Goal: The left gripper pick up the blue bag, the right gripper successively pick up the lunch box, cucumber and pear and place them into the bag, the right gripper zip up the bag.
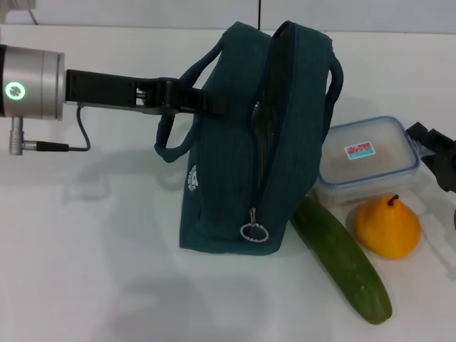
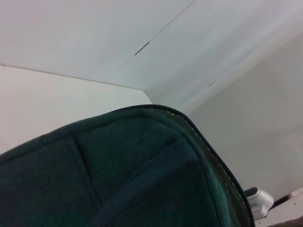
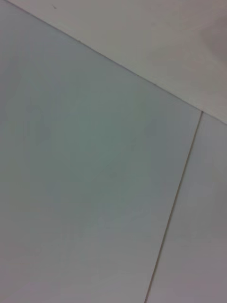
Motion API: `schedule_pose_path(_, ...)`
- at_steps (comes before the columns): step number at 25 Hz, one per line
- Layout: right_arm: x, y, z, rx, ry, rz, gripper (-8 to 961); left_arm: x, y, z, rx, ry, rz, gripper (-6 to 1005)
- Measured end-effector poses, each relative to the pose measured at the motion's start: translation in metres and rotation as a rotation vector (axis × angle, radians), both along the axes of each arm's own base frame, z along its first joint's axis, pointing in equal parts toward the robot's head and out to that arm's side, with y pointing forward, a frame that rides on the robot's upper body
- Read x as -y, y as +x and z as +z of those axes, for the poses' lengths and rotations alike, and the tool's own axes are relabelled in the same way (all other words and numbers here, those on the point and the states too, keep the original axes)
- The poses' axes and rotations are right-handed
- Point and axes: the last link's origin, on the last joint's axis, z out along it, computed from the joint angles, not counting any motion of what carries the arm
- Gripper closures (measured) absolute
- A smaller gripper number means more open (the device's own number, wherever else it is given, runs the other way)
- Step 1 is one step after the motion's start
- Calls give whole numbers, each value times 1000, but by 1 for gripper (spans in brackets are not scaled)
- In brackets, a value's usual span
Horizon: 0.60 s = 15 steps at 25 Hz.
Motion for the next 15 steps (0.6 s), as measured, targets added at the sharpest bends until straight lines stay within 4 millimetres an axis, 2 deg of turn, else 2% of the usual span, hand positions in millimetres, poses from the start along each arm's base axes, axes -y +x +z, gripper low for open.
schedule_pose_path(2, 0, 0, 0, -1, 1, 2, 740, 0, 0, 0, 0, 0, 0, 935)
schedule_pose_path(8, -1, -3, 1, -1, 3, 19, 761, -1, 0, 0, -1, 3, 1, 934)
schedule_pose_path(15, 0, -8, 1, -6, -3, 57, 831, -2, 0, 0, -3, 12, 4, 934)
